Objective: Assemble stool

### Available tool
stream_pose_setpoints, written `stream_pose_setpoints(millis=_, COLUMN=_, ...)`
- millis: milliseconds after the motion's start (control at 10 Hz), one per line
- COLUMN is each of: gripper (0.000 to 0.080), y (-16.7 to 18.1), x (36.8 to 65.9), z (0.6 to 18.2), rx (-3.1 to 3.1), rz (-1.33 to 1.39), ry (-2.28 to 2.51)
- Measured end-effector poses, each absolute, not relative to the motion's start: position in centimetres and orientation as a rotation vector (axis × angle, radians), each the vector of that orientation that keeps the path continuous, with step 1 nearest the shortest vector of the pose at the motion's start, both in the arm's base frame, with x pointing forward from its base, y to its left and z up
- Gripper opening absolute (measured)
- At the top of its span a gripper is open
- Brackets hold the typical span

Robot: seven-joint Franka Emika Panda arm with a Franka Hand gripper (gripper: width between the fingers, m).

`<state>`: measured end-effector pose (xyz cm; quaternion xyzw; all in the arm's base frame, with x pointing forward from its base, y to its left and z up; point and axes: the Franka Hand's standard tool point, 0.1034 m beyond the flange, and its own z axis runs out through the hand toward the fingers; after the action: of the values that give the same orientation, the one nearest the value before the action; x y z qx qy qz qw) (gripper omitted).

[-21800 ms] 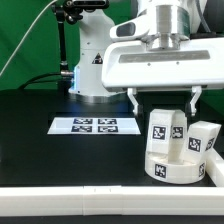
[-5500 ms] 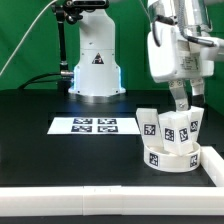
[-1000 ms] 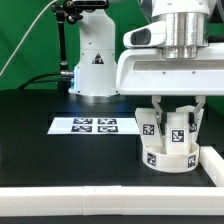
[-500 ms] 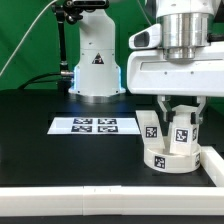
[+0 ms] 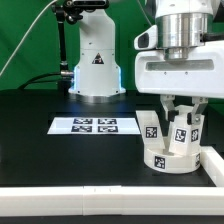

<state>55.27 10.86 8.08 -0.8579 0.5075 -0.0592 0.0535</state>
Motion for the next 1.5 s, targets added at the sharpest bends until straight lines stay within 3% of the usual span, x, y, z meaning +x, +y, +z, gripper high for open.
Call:
stream_pose_setpoints(millis=700, gripper=0.0338, y=10.2, x=55.11, z=8.05, rx=-1.765, rz=-0.133, ry=2.304)
stream_pose_setpoints(millis=1500, gripper=0.0338, y=10.84, x=54.53, z=7.75, rx=-1.078, rz=0.025, ry=2.667)
